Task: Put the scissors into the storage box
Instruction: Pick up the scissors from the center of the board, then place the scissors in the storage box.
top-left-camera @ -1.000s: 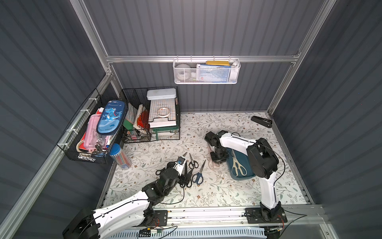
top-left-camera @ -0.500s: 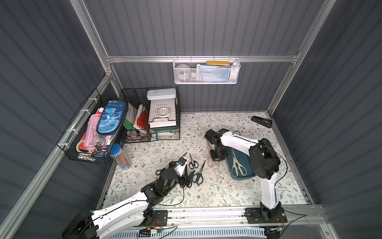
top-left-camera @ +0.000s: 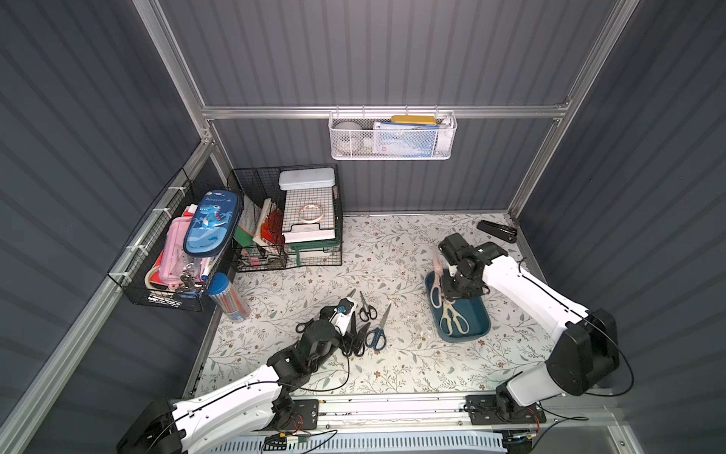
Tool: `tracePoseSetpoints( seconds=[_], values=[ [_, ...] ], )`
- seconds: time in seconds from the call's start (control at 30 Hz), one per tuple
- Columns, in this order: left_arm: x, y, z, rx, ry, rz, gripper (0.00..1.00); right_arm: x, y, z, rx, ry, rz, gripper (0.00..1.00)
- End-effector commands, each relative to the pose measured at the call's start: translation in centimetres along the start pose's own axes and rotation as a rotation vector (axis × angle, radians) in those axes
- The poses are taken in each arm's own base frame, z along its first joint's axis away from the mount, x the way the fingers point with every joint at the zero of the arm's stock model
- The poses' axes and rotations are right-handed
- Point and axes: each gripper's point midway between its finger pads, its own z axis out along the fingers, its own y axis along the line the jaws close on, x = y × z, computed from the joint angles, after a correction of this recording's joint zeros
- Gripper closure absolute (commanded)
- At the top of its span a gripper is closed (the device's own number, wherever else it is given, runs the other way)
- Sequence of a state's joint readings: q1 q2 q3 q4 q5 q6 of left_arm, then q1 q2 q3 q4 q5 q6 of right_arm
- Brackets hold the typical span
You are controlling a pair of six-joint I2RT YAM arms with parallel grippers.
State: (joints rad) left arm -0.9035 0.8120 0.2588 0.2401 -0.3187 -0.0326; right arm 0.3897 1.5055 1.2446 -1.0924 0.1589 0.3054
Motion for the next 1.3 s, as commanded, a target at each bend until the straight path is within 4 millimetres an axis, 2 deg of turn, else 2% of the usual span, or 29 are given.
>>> tracePoseSetpoints(
  seconds=[0.0,0.1,0.2,0.33,0.7,0.87,1.07,1.27],
  values=[
    [0.1,0.2,0.0,-0.011,-0.006,0.008,0.01,1.8,-2.5,1.3,0.055,0.077,0.005,1.0],
    [0.3,0.1,0.2,-0.01,0.004,0.009,0.01,2.8,-2.9,2.5,0.076,0.124,0.02,1.0],
    [0.3,0.2,0.3,-0.013,0.008,0.009,0.01,2.9,-3.6,3.3,0.126,0.169,0.037,1.0],
    [0.4,0.1,0.3,-0.009,0.012,0.009,0.01,3.3,-3.6,5.2,0.111,0.235,0.059,1.0],
    [0.4,0.2,0.2,-0.016,0.01,0.004,0.01,4.2,-5.5,8.3,0.204,0.378,0.062,1.0],
    [0.5,0.2,0.3,-0.017,0.016,0.003,0.01,4.0,-6.2,8.6,0.257,0.396,0.059,1.0],
    [0.4,0.3,0.2,-0.017,0.012,0.002,0.01,3.5,-6.2,7.8,0.254,0.383,0.069,0.85],
    [0.4,0.3,0.2,-0.018,0.013,0.002,0.01,3.9,-6.3,6.4,0.248,0.371,0.086,0.71]
  ],
)
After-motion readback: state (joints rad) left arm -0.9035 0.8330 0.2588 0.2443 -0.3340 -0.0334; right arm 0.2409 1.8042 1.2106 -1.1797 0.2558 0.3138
